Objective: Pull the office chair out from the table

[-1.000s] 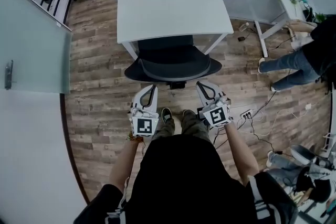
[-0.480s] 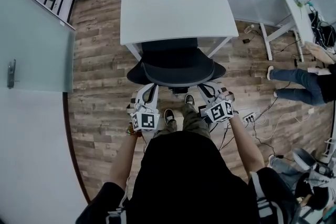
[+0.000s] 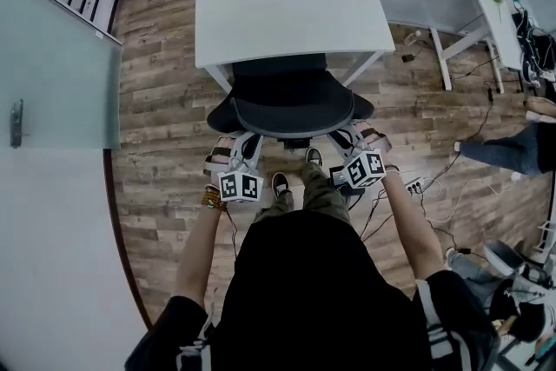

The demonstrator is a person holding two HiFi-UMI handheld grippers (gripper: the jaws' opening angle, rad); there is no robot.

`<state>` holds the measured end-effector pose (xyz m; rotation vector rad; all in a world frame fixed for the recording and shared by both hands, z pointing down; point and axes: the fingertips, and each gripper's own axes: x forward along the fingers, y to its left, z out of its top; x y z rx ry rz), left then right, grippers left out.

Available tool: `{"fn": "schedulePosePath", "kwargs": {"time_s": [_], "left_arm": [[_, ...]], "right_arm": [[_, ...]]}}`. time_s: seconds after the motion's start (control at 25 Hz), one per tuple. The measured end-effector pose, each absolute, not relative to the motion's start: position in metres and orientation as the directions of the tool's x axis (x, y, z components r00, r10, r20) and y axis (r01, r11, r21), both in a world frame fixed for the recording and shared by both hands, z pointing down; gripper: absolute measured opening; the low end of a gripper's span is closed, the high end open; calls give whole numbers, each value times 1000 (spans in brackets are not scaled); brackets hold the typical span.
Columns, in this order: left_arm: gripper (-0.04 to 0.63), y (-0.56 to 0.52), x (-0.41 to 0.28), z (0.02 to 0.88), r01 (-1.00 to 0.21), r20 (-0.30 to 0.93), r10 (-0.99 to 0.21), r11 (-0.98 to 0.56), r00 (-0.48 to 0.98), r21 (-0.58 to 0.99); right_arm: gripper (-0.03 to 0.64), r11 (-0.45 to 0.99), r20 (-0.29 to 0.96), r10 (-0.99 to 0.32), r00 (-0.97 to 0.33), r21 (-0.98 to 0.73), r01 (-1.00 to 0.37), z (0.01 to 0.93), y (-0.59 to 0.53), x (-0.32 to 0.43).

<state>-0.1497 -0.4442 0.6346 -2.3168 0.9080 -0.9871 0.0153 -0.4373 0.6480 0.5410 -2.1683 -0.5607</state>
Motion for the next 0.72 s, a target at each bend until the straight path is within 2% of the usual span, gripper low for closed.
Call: {"fn": "schedulePosePath", "kwargs": {"time_s": [0.08, 0.2, 0.4, 0.52, 0.72], "left_arm": [[23, -445, -148, 641, -351, 473, -708, -686, 525, -637], [23, -444, -145, 649, -281, 508, -687, -699, 520, -657], [25, -445, -144, 664, -225, 551, -675, -709, 491, -668], [59, -446, -143, 668, -216, 568, -663, -722, 488, -657], [66, -441, -143, 668, -190, 589, -633, -745, 502, -639]], "right_arm": [[23, 816, 622, -532, -574, 558, -151, 654, -437, 14], [81, 816, 649, -514, -560, 571, -88, 663, -434, 11], [89, 787, 657, -534, -532, 617, -27, 669, -432, 12], [103, 786, 667, -530, -524, 618, -10, 672, -428, 11], [107, 779, 691, -545, -475, 627, 19, 681, -434, 10]]}}
